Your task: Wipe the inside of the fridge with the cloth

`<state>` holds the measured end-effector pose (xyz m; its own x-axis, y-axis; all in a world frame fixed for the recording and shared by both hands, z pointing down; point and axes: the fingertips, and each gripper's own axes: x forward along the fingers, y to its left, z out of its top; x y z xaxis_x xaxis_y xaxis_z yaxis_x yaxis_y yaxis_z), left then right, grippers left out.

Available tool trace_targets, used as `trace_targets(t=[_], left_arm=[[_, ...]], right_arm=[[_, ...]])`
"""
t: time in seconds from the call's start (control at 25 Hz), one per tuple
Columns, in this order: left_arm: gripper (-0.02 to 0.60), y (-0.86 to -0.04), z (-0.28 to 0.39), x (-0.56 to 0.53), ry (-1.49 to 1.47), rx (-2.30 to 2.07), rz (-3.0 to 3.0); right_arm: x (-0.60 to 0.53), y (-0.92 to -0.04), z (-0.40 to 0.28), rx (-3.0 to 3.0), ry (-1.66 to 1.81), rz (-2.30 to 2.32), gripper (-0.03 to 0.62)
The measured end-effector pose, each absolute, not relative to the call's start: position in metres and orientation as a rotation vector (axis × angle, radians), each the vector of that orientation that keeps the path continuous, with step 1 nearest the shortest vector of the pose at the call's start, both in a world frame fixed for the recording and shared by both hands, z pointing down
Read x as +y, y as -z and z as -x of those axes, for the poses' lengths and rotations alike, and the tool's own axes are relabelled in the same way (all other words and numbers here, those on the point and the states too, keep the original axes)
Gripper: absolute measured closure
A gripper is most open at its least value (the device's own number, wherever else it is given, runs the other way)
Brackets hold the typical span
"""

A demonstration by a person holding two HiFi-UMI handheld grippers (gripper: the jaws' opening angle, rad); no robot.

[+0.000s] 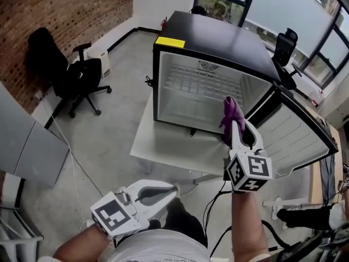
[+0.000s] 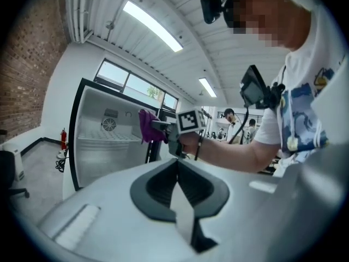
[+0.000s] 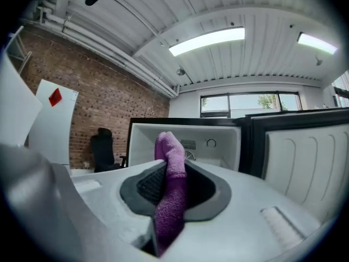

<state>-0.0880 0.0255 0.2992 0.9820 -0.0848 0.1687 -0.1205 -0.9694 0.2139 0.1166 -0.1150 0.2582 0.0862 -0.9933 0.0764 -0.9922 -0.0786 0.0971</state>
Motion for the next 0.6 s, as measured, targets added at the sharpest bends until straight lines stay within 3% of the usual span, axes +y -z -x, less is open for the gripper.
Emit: trace_targets(t=[0.6], left_arm=[[0.577, -0.289, 0.052, -0.04, -0.25, -0.165, -2.894]], right_arm=[[-0.276, -0.26, -0.211, -1.803, 0.022, -2.483, 0.519]])
